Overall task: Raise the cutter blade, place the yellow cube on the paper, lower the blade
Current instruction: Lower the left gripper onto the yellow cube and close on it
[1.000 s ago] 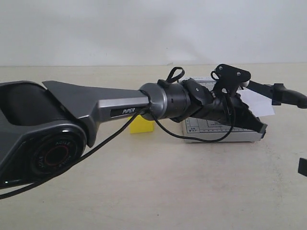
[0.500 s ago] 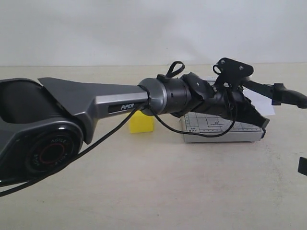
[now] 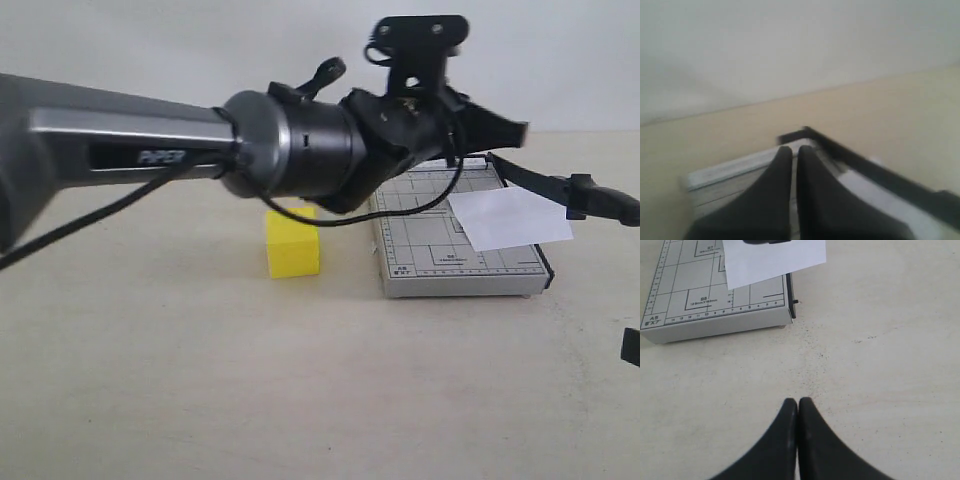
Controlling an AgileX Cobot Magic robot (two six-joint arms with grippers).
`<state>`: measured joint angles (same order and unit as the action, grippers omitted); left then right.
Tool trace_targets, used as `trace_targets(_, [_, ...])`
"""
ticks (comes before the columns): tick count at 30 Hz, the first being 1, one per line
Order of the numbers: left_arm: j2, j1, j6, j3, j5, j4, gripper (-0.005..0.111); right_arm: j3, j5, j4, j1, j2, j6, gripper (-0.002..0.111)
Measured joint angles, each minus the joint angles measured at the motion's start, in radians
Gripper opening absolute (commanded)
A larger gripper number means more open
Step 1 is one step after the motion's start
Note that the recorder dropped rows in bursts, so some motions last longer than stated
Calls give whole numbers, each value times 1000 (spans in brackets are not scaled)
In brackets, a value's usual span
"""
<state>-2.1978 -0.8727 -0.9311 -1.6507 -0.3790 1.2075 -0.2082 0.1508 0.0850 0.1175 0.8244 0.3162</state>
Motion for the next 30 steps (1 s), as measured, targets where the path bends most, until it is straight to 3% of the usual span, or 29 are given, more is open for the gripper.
trace_targets(3, [131,-54,-80,262,-268,98,4,0,0,0,0,0,0,0])
trace_targets(6, [258,-100,-109,453,-329,142,4,0,-13,0,0,0,0,0])
trace_targets(9, [347,-143,-83,553,-404,220,4,0,-24,0,0,0,0,0])
trace_targets(15, [369,-154,-46,588,-532,434,4,0,-15,0,0,0,0,0])
trace_targets(26, [289,-154,-40,588,-490,517,5,0,-9,0,0,0,0,0])
trace_targets(30, [256,-154,-40,588,-465,521,18,0,-5,0,0,0,0,0])
